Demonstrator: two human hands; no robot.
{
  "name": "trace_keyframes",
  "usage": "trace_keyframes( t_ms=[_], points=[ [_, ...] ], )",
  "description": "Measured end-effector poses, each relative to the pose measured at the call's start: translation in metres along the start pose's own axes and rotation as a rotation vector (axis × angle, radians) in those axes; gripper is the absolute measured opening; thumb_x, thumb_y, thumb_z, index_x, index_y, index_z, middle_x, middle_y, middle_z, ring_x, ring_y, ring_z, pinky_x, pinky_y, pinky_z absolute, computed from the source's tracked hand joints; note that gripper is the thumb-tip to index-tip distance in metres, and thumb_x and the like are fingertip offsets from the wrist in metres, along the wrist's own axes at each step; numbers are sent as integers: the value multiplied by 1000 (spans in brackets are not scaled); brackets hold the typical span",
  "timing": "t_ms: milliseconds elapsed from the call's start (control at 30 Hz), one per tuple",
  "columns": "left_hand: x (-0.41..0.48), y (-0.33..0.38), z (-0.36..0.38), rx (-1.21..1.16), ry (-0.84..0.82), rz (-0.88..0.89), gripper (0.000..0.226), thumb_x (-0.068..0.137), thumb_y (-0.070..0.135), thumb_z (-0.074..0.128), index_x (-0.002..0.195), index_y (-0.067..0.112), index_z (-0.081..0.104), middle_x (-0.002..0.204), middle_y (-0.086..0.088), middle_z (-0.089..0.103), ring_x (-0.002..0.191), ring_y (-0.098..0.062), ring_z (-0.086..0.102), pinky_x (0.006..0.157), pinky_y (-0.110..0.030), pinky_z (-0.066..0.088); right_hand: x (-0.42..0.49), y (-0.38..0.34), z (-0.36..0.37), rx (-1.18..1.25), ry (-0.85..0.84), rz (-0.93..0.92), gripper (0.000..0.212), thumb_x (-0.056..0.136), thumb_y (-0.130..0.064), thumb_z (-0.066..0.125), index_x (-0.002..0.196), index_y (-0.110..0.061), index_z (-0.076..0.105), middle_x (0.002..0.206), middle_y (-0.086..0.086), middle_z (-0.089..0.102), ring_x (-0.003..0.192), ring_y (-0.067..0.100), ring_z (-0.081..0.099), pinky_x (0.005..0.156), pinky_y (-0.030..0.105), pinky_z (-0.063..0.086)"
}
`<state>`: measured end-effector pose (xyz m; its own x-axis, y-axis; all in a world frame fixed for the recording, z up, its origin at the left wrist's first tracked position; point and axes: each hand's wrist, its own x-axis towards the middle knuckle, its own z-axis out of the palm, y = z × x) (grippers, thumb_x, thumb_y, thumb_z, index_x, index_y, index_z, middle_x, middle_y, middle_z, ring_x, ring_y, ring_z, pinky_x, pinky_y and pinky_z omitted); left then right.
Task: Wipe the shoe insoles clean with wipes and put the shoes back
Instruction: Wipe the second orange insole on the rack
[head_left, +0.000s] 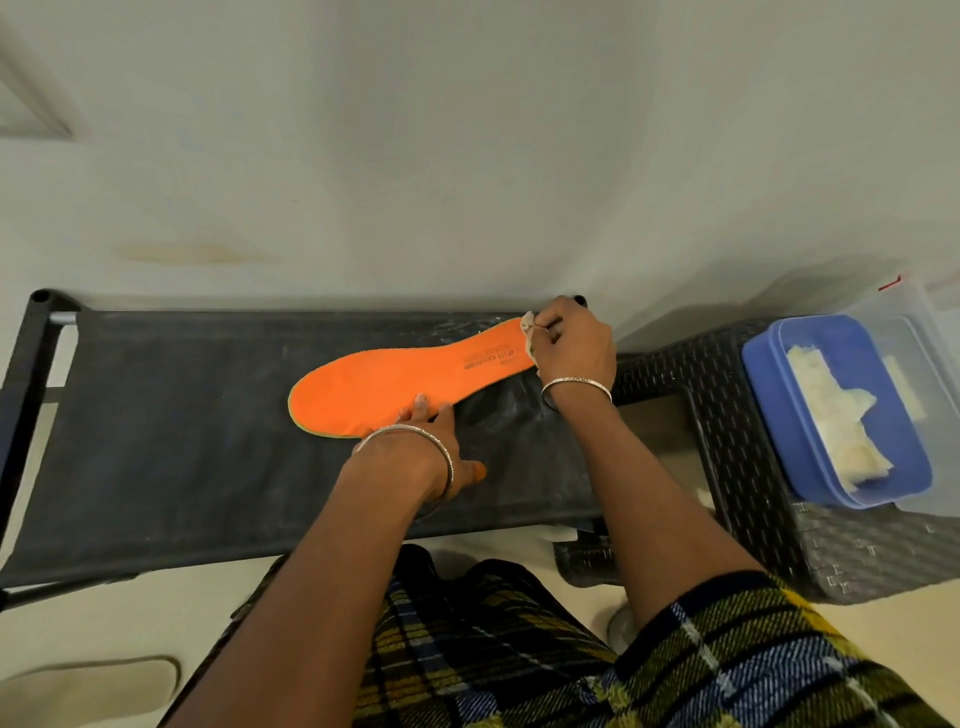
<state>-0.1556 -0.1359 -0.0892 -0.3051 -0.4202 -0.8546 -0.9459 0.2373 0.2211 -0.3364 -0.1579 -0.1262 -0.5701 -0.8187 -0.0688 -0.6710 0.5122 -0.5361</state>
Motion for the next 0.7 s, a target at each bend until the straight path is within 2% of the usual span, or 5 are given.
trace_keyframes(
  t_ms=[67, 167, 333, 567, 700],
  points=[
    [-1, 1, 0, 6, -4, 0, 88, 96, 54, 44, 153, 22, -15, 160, -8, -21, 149, -30, -3, 119, -51, 14, 6, 0, -3, -91, -66, 48, 6, 84, -27, 72, 81, -23, 68, 89, 4, 70, 82, 27, 67, 72, 37, 57],
    [0, 1, 0, 17, -2, -1, 89, 96, 54, 45, 153, 22, -15, 160, -8, -21, 149, -30, -2, 119, -51, 14, 13, 2, -5, -194, -184, 129, 26, 77, -34, 72, 97, -16, 72, 93, 6, 71, 88, 28, 69, 77, 38, 59],
    [-1, 0, 0, 5, -7, 5, 87, 96, 53, 45, 153, 23, -15, 160, -6, -22, 150, -29, -4, 119, -52, 13, 4, -3, -4, -57, -13, 36, 11, 85, -24, 71, 77, -26, 65, 87, 5, 70, 81, 28, 66, 73, 38, 56],
    [0, 2, -1, 0, -18, -8, 88, 97, 52, 46, 153, 22, -14, 160, -7, -22, 149, -30, -4, 119, -51, 12, -18, -22, 13, -33, -150, -157, 1, 86, -23, 68, 86, -22, 68, 88, 0, 71, 83, 24, 67, 72, 38, 55],
    [-1, -2, -1, -3, -23, 4, 87, 96, 53, 45, 153, 23, -14, 160, -5, -22, 149, -29, -4, 119, -52, 12, -9, -12, 3, -109, -20, -77, 5, 92, -25, 60, 94, -21, 63, 95, 5, 67, 88, 30, 63, 69, 35, 48]
  ],
)
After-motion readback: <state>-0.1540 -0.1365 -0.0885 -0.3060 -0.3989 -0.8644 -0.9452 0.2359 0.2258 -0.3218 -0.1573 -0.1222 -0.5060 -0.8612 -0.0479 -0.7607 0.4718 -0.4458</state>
